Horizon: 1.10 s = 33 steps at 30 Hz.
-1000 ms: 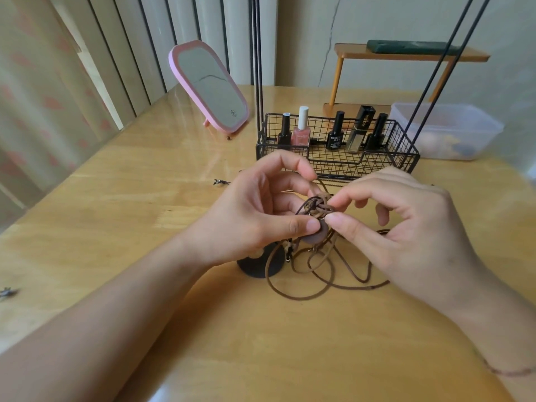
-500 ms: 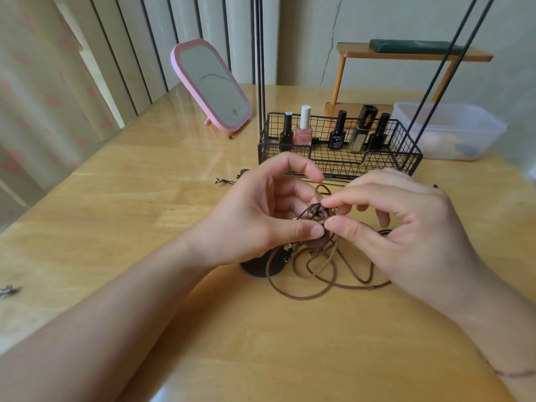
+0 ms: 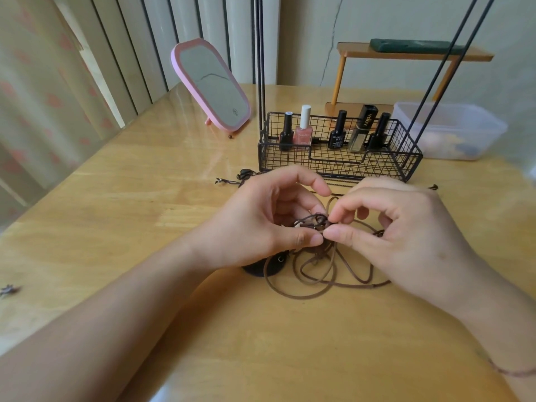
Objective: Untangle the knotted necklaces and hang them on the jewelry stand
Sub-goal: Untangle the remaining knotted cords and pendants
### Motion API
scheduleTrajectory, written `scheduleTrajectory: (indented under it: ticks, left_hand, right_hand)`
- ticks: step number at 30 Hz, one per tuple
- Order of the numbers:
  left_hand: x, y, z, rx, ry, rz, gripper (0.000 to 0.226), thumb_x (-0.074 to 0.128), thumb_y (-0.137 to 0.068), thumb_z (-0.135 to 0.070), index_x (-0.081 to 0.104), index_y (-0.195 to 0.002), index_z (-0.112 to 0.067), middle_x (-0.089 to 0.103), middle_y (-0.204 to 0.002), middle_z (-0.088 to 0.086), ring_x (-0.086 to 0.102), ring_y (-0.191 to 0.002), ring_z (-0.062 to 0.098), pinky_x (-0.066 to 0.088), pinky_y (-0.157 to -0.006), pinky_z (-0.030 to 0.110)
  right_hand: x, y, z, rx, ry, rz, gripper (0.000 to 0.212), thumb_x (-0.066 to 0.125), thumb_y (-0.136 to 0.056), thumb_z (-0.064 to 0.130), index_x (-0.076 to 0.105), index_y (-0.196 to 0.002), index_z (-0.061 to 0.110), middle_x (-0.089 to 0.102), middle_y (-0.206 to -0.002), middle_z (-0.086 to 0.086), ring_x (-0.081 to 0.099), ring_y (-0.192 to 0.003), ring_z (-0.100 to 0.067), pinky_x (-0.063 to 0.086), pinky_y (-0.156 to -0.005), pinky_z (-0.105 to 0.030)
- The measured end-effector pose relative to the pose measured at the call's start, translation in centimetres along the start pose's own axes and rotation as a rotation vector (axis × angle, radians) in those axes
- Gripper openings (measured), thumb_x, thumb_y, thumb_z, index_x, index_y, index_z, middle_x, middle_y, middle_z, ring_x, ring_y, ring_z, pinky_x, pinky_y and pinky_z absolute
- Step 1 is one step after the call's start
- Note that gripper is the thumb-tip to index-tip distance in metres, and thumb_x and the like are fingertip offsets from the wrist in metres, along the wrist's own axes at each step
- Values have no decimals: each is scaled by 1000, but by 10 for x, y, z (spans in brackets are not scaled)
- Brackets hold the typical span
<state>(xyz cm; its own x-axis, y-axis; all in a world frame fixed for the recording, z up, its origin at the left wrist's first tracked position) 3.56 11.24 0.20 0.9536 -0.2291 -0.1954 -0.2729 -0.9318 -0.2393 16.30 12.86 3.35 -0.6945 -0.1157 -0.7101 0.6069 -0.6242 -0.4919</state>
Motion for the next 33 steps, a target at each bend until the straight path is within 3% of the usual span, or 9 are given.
scheduleTrajectory:
  ticks: [5,9,12,16,20,26,30,33]
  left_hand:
    - [0,0,0,13,10,6,43,75,-77,11,56,-110,-8,67,-96,18,64,-79,20,55,-77,27]
    - [0,0,-1,23,18,7,45,76,-76,9,56,-111,-10,68,-98,20,65,-80,21,56,-78,28]
    - [0,0,0,24,8,2,41,77,-76,4,58,-109,-9,68,-96,17,65,-79,23,56,-78,29]
    - [-3,0,-1,38,-48,-42,27,74,-80,-4,62,-104,-7,65,-88,7,61,-76,16,52,-72,23]
    - [-9,0,-1,66,-75,-100,25,72,-83,-3,61,-105,0,62,-87,20,59,-73,18,53,-69,26]
    - [-16,-2,1,70,52,-136,26,74,-78,-2,62,-100,-11,64,-87,6,60,-74,14,54,-71,22]
    - [-11,-2,-3,91,111,-79,31,74,-79,4,58,-105,-5,65,-89,8,63,-76,12,54,-73,21]
    - [-7,-1,-6,112,135,-50,33,72,-78,1,57,-108,-3,66,-91,11,65,-79,13,56,-76,23]
  right_hand:
    - [2,1,2,23,17,30,18,79,-79,32,63,-75,39,62,-77,14,59,-82,-12,35,-63,-17]
    - [4,2,-1,58,54,39,10,64,-78,45,57,-72,42,61,-78,16,59,-81,-9,48,-66,-35]
    - [4,2,-1,52,116,36,10,54,-77,51,53,-73,42,57,-79,16,57,-79,-8,49,-65,-37]
    - [0,2,7,-5,112,-6,6,56,-80,44,52,-78,41,54,-77,15,55,-78,-11,49,-62,-40]
    - [3,3,12,-45,48,7,8,59,-81,43,53,-78,41,54,-76,13,55,-75,-15,48,-61,-42]
    - [6,3,15,-78,96,36,5,62,-80,40,58,-77,39,55,-75,17,55,-76,-12,48,-60,-40]
    - [-10,4,15,-71,-14,-111,5,68,-83,19,70,-83,23,57,-73,9,53,-68,-17,37,-58,-16]
    - [-14,3,13,-49,22,-155,10,74,-79,21,71,-88,23,56,-72,8,51,-66,-18,31,-57,-11]
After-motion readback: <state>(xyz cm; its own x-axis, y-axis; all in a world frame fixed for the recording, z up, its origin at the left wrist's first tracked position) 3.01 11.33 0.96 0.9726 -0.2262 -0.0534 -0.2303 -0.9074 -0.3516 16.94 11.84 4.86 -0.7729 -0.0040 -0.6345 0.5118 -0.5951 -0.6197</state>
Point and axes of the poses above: each hand's wrist, its own y-axis away from the middle knuckle, its own x-axis out of the palm, z = x × y, the point moved 9 cm from there along -y, towards the middle knuckle
